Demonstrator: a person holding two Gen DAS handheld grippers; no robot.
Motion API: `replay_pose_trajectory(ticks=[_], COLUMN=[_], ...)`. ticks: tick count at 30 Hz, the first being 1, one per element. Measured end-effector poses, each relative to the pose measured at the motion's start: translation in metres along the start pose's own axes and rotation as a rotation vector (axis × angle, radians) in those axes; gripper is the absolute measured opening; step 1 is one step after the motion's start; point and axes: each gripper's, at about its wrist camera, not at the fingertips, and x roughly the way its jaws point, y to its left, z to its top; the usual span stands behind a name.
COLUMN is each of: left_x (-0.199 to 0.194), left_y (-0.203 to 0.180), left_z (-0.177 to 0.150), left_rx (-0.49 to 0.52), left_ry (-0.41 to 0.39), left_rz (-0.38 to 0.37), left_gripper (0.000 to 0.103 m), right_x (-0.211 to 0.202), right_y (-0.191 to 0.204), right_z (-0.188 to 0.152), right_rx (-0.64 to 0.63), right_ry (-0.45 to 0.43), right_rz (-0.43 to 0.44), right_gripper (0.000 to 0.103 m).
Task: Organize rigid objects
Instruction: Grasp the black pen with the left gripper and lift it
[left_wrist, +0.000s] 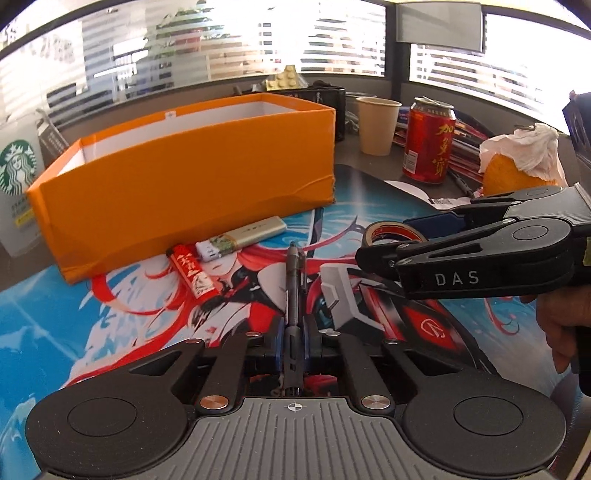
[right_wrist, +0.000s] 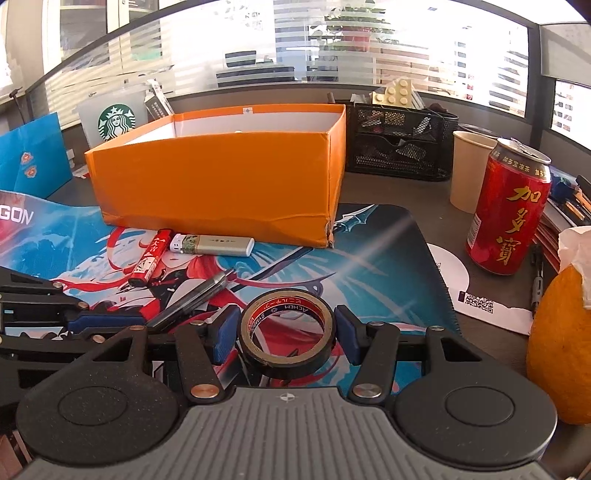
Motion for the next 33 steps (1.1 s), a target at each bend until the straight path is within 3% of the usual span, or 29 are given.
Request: replay_pose_trajectory(ticks=[12,16,21,25,27,28,29,30,31,33], left_x=[-0.027,-0.031,-0.023,-0.021,-0.017,-0.015,-0.012,-0.007,-0.004,0.001], left_y=[0.018,0.024,0.031,0.027,0.022,0.020,0.018,0.018,0.017,0.015], left_z=[0.004,0.000,-0.016,-0.016,-0.011,-0.009,-0.006,-0.004,-0.004,-0.002], left_rx=[-0.050,-0.055,-0.079,-0.045,-0.003,0.011,0.022,0.021,0.016,0.024], left_ry=[-0.048,-0.040,0.041,0.038,0.045,0.049,0.056,0.069,0.075,0.058], left_rz=[0.008,0.011,-0.036,-0.027,-0.026,-0.034,-0.043,-0.044,-0.040,-0.042], left_gripper=[0.008,0.008,0.009,0.010,0.020,0.035,0.063,0.077,0.085,0.084], right_x=[-0.009,-0.008,-0.005,-0.002,-0.002,-0.002,-0.002,-0.002,-0.002,-0.002], right_y=[0.016,0.022,0.027,0.029,0.030,0.030,0.030,0.030,0.030,0.028], right_z=[0.005,0.005,0.004,0.004,0.003,0.003,0.003,0.003,0.003,0.003], right_rx=[-0.034,-0.047,-0.055,-0.059,-0.060,-0.059,-0.059,-0.059,-0.057,-0.055], right_ry=[-0.032,-0.023,-0.014,-0.007,-0.003,-0.004,-0.005,-0.005,-0.006,-0.008], right_rz=[0.002,0.008,0.014,0.016,0.018,0.018,0.018,0.017,0.015,0.012], right_gripper=[0.052,0.052,0.052,0.052,0.052,0.052,0.052,0.052,0.052,0.052])
